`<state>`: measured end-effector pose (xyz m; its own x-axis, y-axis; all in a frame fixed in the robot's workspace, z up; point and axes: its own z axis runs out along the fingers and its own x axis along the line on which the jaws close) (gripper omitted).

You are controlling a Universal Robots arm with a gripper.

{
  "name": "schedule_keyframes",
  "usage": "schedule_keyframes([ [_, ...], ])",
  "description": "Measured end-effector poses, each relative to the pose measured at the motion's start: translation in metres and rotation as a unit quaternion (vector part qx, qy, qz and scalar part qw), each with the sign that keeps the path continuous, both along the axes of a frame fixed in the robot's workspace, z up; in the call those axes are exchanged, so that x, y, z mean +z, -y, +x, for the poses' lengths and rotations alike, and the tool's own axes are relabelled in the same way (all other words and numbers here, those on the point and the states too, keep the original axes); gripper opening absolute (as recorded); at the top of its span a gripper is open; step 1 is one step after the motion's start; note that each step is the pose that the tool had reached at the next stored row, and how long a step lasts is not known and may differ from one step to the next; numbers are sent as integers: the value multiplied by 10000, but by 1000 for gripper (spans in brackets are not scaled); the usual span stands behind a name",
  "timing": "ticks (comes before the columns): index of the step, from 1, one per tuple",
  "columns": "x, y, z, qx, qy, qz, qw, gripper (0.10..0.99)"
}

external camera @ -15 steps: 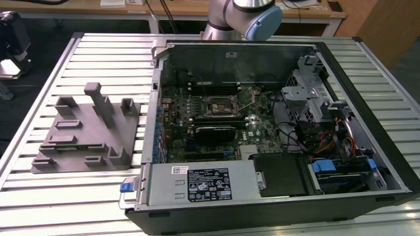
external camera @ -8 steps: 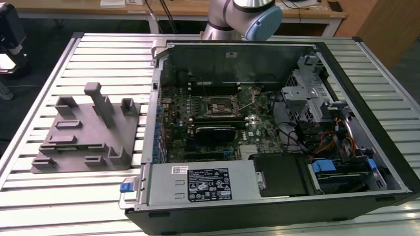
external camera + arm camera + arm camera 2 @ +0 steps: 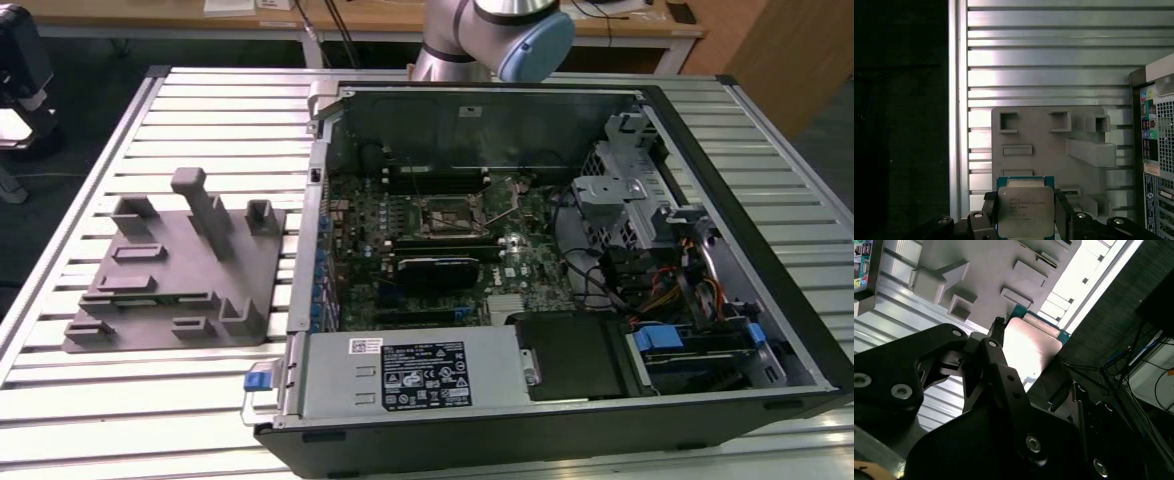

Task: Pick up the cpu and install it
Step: 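Pick up the cpu and move it towards the insertion slot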

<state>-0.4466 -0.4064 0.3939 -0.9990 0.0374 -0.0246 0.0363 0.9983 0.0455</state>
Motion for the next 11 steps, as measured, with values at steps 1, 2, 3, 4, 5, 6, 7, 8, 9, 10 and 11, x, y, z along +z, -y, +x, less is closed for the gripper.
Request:
schedule_keyframes([
  [1,-1,0,11,0,1,0,10000,541],
  [2,-1,0,24,0,1,0,10000,541],
  [3,-1,0,39,0,0,0,10000,541],
  [4,-1,0,55,-1,0,0,10000,541],
  [5,-1,0,73,0,0,0,10000,541],
  [6,-1,0,92,-1,0,0,10000,541],
  [7,-1,0,114,0,1,1,10000,541],
  [8,-1,0,135,0,1,0,10000,541],
  [9,-2,0,156,-1,1,1,10000,541],
  [10,-1,0,176,-1,1,1,10000,541],
  [11,-1,0,195,-1,1,0,10000,541],
])
